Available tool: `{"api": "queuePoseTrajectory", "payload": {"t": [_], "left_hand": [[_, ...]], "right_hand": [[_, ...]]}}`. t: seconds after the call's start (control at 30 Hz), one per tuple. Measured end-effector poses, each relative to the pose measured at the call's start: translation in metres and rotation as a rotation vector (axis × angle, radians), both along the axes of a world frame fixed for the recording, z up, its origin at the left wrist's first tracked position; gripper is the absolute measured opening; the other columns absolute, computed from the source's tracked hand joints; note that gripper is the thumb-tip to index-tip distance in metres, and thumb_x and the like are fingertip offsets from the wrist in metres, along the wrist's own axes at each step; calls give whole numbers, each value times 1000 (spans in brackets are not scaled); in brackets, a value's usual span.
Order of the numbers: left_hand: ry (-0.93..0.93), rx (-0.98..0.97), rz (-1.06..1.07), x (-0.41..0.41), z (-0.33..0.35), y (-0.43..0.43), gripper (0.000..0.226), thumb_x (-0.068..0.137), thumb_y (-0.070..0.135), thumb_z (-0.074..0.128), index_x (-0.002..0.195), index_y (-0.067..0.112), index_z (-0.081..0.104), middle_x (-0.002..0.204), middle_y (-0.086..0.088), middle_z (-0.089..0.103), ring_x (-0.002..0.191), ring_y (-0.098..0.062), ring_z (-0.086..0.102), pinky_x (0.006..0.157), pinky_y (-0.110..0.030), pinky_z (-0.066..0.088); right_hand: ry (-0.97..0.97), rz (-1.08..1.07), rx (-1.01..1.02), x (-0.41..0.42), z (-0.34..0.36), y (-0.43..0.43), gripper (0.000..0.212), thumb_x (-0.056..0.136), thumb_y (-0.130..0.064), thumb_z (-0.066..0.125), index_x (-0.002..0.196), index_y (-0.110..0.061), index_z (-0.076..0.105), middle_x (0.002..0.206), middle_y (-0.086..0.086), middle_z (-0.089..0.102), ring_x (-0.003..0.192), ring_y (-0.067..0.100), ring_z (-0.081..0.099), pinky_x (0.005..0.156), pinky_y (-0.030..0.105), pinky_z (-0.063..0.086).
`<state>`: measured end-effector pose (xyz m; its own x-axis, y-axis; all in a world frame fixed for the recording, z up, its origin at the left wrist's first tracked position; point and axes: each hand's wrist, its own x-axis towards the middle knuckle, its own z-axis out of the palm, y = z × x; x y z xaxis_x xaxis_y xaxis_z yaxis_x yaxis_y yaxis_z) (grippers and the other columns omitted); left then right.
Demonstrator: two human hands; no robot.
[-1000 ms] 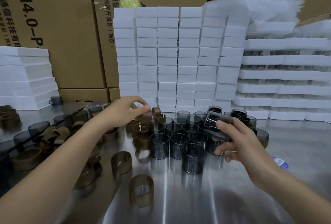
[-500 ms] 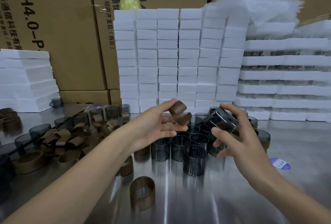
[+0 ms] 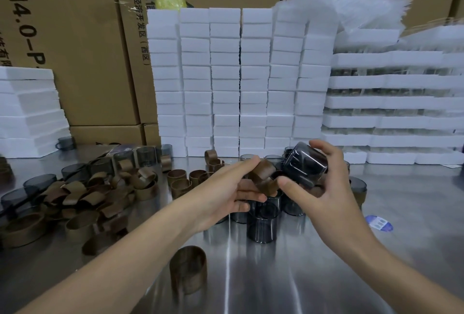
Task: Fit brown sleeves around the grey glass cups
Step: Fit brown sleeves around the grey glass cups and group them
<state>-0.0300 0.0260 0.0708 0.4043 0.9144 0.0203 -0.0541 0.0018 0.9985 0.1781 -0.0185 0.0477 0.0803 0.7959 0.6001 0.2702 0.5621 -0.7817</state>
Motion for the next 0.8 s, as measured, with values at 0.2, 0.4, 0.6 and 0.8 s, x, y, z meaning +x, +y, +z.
{"api": "queuePoseTrajectory", "payload": {"t": [0.2,0.4,0.6,0.8], "left_hand": [[49,61,-50,10,-5,-6,54,103,71,56,135,31,74,126,-10,79,93,-12,71,80,-30,50],[185,298,82,15,-6,-7,42,92,69,65,93,29,78,89,10,76,82,-1,68,78,-28,54],[298,440,158,24,-8,-12,103,85,91,37,83,-9,67,63,-11,64,64,-14,59,71,-26,49],[276,355,172,29,-9,-14,86,91,86,41,72,6,67,61,5,64,64,-11,62,77,-23,53]], "right_hand": [[-132,-31,24,-5,-8,3,93,67,-45,101,141,-47,44,138,-20,58,130,-2,57,111,29,47],[-15,-24,43,-4,-2,2,78,50,-60,97,113,-49,52,111,-24,75,103,0,75,84,21,59],[1,4,165,-15,-8,-6,58,60,-48,97,102,-45,57,98,-19,77,91,3,77,75,11,55],[-4,-6,191,-15,-15,-5,61,62,-53,91,111,-48,55,107,-20,74,100,5,75,81,18,58]]}}
